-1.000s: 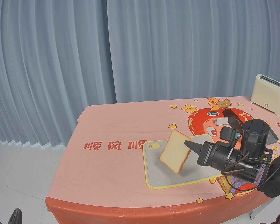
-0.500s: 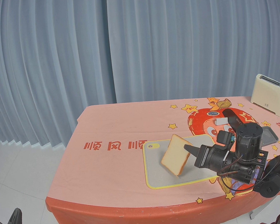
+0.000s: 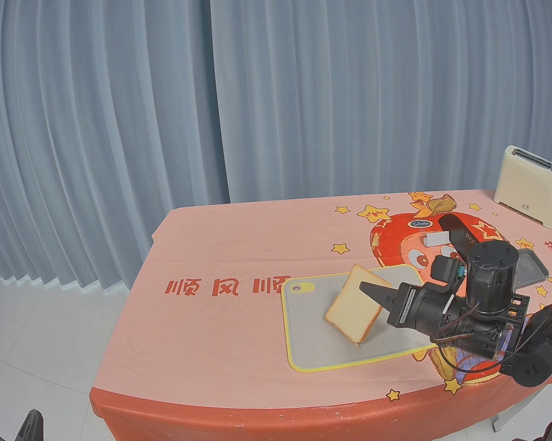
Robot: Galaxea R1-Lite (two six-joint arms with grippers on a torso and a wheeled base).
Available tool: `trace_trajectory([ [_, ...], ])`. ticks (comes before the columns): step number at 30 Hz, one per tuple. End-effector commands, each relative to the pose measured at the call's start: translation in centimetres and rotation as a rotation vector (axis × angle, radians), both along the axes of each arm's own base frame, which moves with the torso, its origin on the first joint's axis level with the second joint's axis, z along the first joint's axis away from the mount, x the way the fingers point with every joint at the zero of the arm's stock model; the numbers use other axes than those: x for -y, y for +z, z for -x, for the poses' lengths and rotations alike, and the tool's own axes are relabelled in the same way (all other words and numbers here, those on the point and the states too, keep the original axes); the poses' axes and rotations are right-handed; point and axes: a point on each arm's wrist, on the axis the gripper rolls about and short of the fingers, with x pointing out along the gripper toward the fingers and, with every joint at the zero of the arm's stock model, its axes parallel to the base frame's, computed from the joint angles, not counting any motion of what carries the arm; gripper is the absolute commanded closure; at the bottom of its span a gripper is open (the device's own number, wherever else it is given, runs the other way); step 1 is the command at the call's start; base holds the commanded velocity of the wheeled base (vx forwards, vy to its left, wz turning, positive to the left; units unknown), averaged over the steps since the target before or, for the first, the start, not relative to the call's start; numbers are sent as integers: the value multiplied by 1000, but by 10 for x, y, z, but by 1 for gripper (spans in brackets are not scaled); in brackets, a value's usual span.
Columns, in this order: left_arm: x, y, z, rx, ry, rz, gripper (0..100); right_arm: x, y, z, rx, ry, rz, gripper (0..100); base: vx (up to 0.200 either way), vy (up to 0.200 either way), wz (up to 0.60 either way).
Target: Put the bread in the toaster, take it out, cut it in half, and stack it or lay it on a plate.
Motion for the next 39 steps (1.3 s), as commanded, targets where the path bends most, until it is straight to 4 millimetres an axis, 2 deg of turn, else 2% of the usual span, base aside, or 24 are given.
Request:
trace_trajectory([
  [1, 0, -5, -1, -8, 0, 0, 100, 9, 4, 0, 14, -27, 4, 0, 0, 0, 0],
  [5, 0, -5, -1, -8, 0, -1, 100, 25, 21, 11, 65, -42, 25, 0, 0, 0, 0],
  [11, 0, -5, -1, -8, 0, -1, 100, 24, 14, 13, -7, -56, 116, 0, 0, 0, 0],
  [15, 0, -5, -1, -8, 0, 0, 100, 13, 7, 7, -17, -91, 145, 0, 0, 0, 0],
  [16, 0, -5, -1, -8, 0, 0, 100, 10, 0, 5, -31, -107, 167, 0, 0, 0, 0],
  [25, 0, -5, -1, -8, 0, 0, 100, 8, -9, 11, -62, -82, 187, 0, 0, 0, 0],
  [33, 0, -5, -1, -8, 0, 0, 100, 13, -7, 17, -73, -80, 204, 0, 0, 0, 0],
  [39, 0, -5, -1, -8, 0, 0, 100, 21, 6, 29, -118, -59, 235, 0, 0, 0, 0],
])
